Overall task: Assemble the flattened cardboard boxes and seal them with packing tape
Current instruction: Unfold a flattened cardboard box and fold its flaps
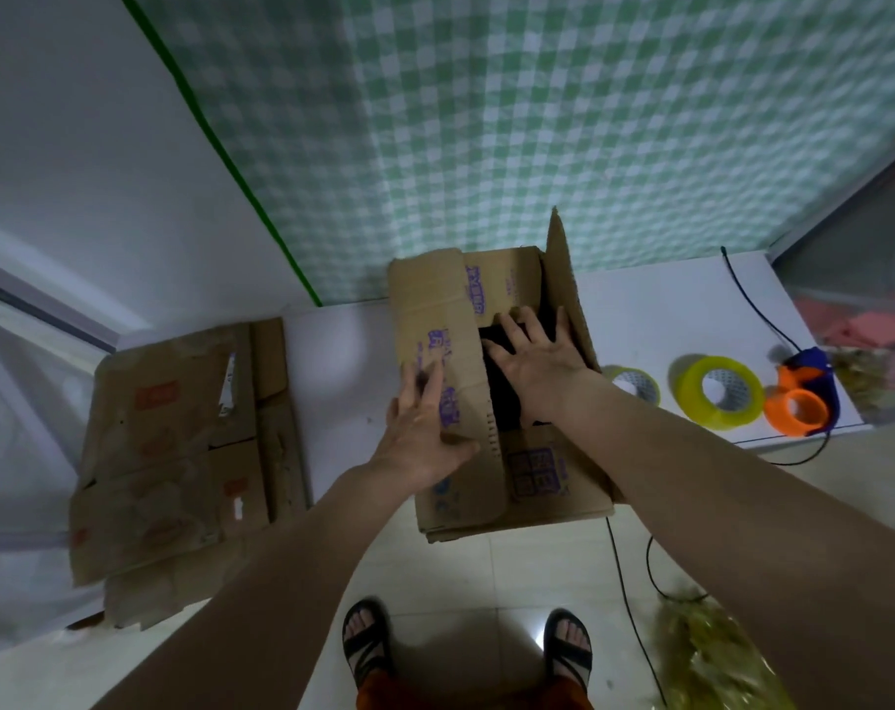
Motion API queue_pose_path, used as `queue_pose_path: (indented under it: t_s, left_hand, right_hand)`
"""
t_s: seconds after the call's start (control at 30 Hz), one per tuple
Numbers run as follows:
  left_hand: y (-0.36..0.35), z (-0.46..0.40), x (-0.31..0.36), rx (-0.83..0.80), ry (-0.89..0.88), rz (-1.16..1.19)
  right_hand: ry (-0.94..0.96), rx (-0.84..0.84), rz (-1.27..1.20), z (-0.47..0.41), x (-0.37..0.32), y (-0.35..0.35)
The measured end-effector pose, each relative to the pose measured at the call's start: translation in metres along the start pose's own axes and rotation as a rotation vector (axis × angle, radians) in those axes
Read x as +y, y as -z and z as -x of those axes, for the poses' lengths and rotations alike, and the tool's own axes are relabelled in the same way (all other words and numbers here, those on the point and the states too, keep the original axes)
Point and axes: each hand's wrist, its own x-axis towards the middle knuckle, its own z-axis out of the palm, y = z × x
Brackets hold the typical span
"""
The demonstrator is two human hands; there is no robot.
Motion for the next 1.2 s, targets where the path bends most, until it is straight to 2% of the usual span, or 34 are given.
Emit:
queue_pose_path:
  t_s: [0.1, 0.17, 0.2, 0.27, 0.33, 0.37, 0.4, 0.47, 0.5, 0.57, 0.63, 0.77, 1.03, 1.2]
  left_hand:
    - [-0.008, -0.001, 0.003, -0.027, 0.031, -0.099]
    - [-0.010, -0.001, 0.006, -0.025, 0.050, -0.142]
    - [-0.011, -0.001, 0.007, -0.024, 0.057, -0.154]
    - [-0.011, -0.001, 0.007, -0.024, 0.071, -0.156]
    - [-0.010, -0.001, 0.006, -0.031, 0.084, -0.149]
    - [-0.010, -0.001, 0.007, -0.030, 0.088, -0.154]
    - [-0.010, -0.001, 0.007, -0.028, 0.091, -0.160]
    - [-0.010, 0.000, 0.008, -0.017, 0.100, -0.149]
    - [-0.010, -0.001, 0.008, -0.010, 0.110, -0.132]
    - [-0.012, -0.002, 0.007, -0.007, 0.139, -0.087]
    - [-0.014, -0.004, 0.005, -0.016, 0.165, -0.041]
    - [-0.015, -0.001, 0.003, -0.030, 0.180, 0.025]
    - [-0.022, 0.020, 0.013, -0.022, 0.190, 0.045]
    - [-0.027, 0.038, 0.011, -0.062, 0.205, 0.011]
  right_hand:
    - [0.048, 0.056, 0.001, 0.015, 0.002, 0.003]
    - [0.118, 0.168, -0.073, 0.026, 0.001, 0.003]
    - [0.183, 0.291, -0.148, 0.032, 0.001, 0.002]
    - [0.316, 0.660, -0.383, 0.045, 0.000, -0.003]
    - [0.234, 0.997, -0.710, 0.057, 0.000, -0.010]
    - [0.100, 1.074, -0.893, 0.062, 0.002, -0.014]
    - [-0.064, 1.061, -1.073, 0.065, 0.005, -0.019]
    - [-0.331, 0.789, -1.275, 0.059, 0.012, -0.035]
    - [-0.381, 0.616, -1.293, 0.054, 0.014, -0.046]
    - [-0.349, 0.353, -1.327, 0.044, 0.012, -0.064]
    - [-0.313, 0.238, -1.365, 0.035, 0.006, -0.077]
    - [-0.357, 0.202, -1.439, 0.028, -0.002, -0.086]
    - [-0.357, 0.254, -1.254, 0.026, -0.005, -0.087]
    - [-0.274, 0.221, -1.114, 0.020, 0.004, -0.074]
